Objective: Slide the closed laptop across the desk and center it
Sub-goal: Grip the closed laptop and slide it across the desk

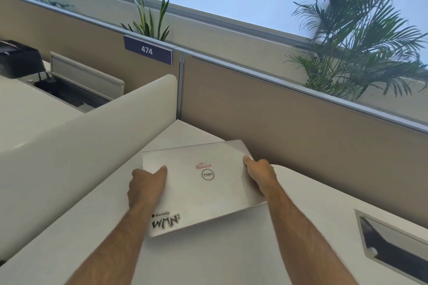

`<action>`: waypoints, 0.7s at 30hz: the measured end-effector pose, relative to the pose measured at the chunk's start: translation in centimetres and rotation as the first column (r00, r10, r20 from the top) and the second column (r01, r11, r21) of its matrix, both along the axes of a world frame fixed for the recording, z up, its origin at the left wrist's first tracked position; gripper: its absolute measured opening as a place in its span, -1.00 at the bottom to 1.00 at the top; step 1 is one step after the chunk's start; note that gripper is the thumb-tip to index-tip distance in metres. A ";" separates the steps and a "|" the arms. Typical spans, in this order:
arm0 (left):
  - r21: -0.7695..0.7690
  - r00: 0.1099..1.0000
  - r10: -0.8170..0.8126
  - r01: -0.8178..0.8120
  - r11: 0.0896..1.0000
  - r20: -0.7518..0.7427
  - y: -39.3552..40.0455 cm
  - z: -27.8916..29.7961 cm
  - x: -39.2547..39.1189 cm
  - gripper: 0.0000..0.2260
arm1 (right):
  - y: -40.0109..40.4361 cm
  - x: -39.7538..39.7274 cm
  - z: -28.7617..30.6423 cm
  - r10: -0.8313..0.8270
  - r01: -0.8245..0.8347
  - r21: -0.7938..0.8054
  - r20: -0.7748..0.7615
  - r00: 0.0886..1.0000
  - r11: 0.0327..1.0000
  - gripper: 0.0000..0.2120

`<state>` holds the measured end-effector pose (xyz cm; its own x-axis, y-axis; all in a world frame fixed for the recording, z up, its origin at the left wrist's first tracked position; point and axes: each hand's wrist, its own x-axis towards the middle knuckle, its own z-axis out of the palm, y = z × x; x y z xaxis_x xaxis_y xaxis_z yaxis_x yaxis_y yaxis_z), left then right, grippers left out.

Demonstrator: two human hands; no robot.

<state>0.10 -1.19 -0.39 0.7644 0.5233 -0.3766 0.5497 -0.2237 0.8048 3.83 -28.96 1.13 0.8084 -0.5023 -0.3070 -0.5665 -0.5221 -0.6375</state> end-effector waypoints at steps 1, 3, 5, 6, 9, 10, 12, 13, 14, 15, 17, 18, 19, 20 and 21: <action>0.000 1.000 -0.004 0.004 1.000 0.000 -0.2 0.3 -0.5 -0.43 | -0.1 -0.7 0.4 -0.007 0.007 -0.004 -0.003 1.000 1.000 -0.36; -0.002 1.000 -0.015 0.015 1.000 0.002 -0.5 1.0 -1.5 -0.44 | -0.5 -2.2 1.3 -0.009 0.009 -0.001 -0.003 1.000 1.000 -0.37; -0.006 0.999 -0.033 0.033 0.999 0.007 -0.9 1.5 -2.6 -0.45 | -0.9 -3.6 2.1 -0.012 0.011 0.010 0.006 1.000 1.000 -0.38; -0.007 0.999 -0.041 0.041 0.999 0.008 -1.0 1.7 -3.1 -0.45 | -1.1 -4.2 2.4 -0.012 0.011 0.016 0.009 1.000 1.000 -0.38; 0.002 0.998 -0.059 0.059 0.998 0.005 -1.5 2.6 -4.8 -0.44 | -1.7 -6.4 3.3 -0.038 0.038 0.012 0.005 0.999 0.999 -0.39; 0.005 0.998 -0.065 0.065 0.998 0.004 -1.7 2.8 -5.3 -0.44 | -2.0 -7.0 3.5 -0.048 0.048 0.007 0.004 0.999 0.999 -0.39; 0.011 0.997 -0.074 0.074 0.997 0.004 -2.0 3.3 -6.5 -0.44 | -2.4 -8.4 3.8 -0.058 0.058 0.011 0.003 0.998 0.998 -0.40; 0.011 0.997 -0.078 0.078 0.997 0.006 -2.1 3.5 -7.1 -0.44 | -2.6 -9.2 4.0 -0.061 0.061 0.015 0.006 0.998 0.998 -0.40; 0.010 0.996 -0.085 0.085 0.996 0.006 -2.2 3.6 -7.7 -0.44 | -2.7 -9.9 4.2 -0.065 0.065 0.016 0.009 0.998 0.998 -0.40; 0.009 0.996 -0.091 0.091 0.996 0.005 -2.2 3.8 -8.3 -0.44 | -2.8 -10.6 4.3 -0.069 0.069 0.017 0.009 0.998 0.997 -0.40; 0.010 0.995 -0.102 0.102 0.995 -0.001 -2.3 4.0 -9.4 -0.44 | -3.0 -11.9 4.6 -0.078 0.078 0.012 0.010 0.997 0.997 -0.40; 0.009 0.994 -0.107 0.107 0.994 -0.003 -2.3 4.1 -10.1 -0.44 | -3.1 -12.6 4.9 -0.083 0.083 0.009 0.009 0.997 0.997 -0.40; 0.006 0.994 -0.112 0.112 0.994 -0.003 -2.4 4.2 -10.7 -0.45 | -3.1 -13.3 5.1 -0.088 0.087 0.007 0.008 0.996 0.996 -0.40; 0.005 0.993 -0.116 0.116 0.993 -0.004 -2.4 4.4 -11.3 -0.45 | -3.1 -14.1 5.3 -0.091 0.091 0.004 0.007 0.996 0.996 -0.40; 0.004 0.993 -0.119 0.119 0.993 -0.007 -2.4 4.5 -12.0 -0.45 | -3.2 -14.8 5.4 -0.096 0.096 0.001 0.004 0.995 0.995 -0.40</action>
